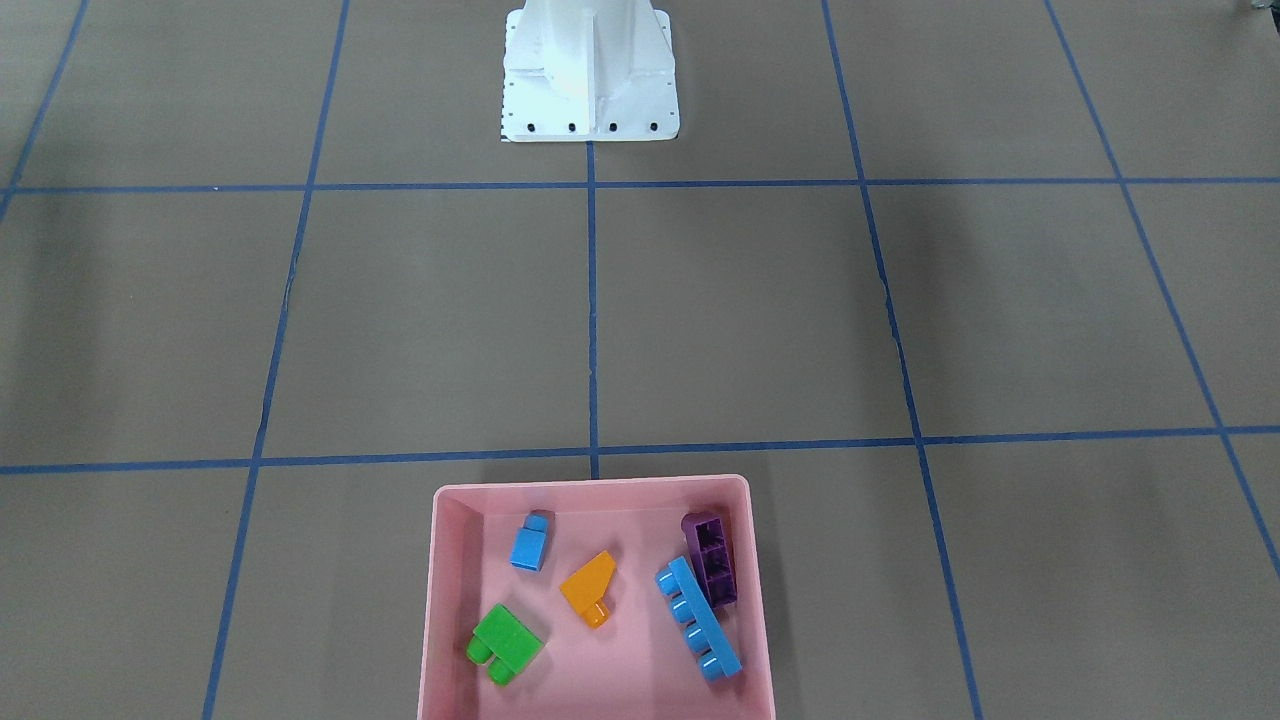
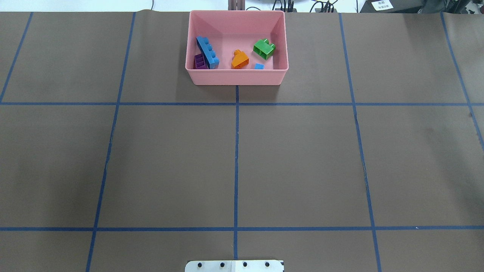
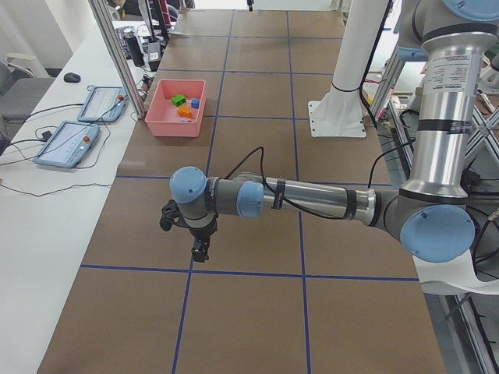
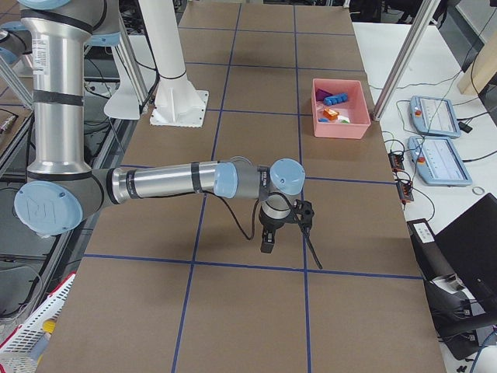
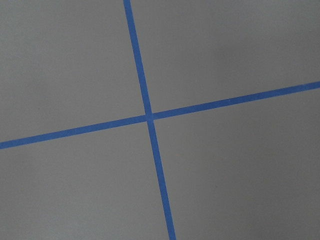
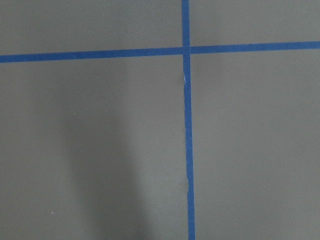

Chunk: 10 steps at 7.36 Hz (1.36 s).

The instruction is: Put all blocks into box

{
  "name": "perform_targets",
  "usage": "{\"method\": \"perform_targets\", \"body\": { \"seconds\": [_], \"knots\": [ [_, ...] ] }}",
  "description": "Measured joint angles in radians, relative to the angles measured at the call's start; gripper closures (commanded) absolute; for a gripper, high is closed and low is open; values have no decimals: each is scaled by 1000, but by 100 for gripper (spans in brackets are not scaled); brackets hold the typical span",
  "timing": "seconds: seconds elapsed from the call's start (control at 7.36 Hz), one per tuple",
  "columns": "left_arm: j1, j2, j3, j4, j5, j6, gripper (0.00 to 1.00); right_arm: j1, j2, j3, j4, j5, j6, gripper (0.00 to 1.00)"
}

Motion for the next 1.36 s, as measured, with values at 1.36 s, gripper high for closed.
{"method": "perform_targets", "body": {
  "seconds": [1.36],
  "knots": [
    [-21, 77, -74, 42, 12, -3, 0, 25, -14, 5, 3, 29, 2, 0]
  ]
}}
